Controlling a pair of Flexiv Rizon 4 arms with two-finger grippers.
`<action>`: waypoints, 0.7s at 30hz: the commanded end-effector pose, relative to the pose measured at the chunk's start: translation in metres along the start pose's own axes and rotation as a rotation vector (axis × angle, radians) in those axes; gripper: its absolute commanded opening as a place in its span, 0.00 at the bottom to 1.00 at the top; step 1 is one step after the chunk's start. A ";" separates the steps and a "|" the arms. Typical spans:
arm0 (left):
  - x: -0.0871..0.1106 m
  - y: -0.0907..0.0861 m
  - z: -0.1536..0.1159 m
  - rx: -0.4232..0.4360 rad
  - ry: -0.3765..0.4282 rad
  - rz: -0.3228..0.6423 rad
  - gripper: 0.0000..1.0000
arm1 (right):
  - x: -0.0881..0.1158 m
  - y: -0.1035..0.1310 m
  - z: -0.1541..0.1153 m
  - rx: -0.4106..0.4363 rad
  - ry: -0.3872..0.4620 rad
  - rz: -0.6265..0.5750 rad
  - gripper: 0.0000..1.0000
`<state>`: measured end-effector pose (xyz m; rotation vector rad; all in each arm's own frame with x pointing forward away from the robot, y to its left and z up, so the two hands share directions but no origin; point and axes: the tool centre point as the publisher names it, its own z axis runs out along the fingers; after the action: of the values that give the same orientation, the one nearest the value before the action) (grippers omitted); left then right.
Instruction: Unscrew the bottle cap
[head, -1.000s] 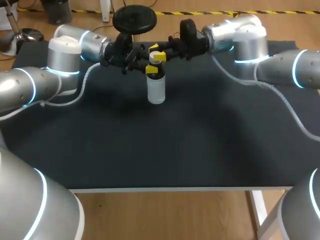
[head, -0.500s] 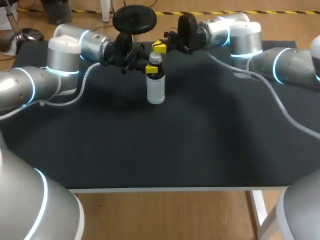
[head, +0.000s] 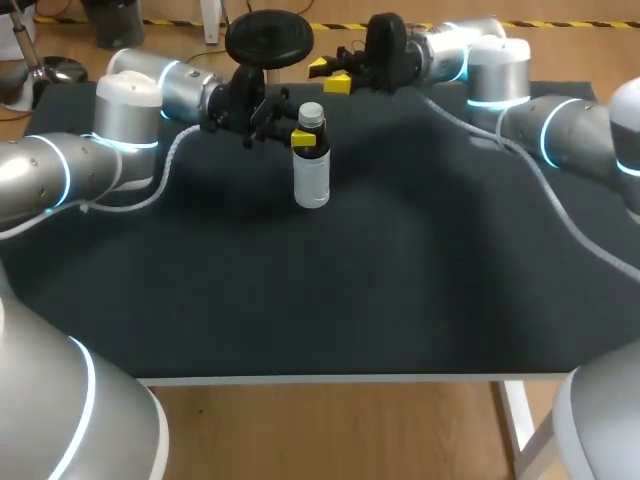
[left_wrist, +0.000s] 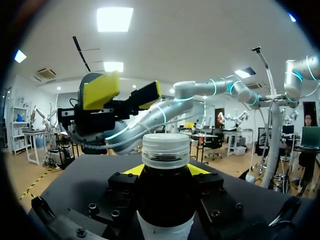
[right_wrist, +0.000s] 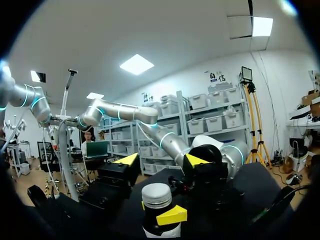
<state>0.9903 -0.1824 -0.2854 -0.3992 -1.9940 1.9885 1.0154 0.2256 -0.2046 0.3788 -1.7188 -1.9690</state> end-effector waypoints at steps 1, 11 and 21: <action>0.001 0.000 0.001 -0.001 -0.002 0.002 0.00 | -0.004 0.005 -0.012 0.137 -0.118 -0.005 1.00; 0.001 0.000 0.001 -0.001 -0.002 0.002 0.00 | 0.007 0.007 -0.033 0.235 -0.551 -0.094 1.00; 0.001 0.000 0.001 -0.001 -0.002 0.002 0.00 | 0.018 0.008 -0.044 0.252 -0.763 -0.116 1.00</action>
<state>0.9903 -0.1824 -0.2854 -0.3991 -1.9940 1.9886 1.0473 0.1823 -0.2129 0.3811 -1.9437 -1.9315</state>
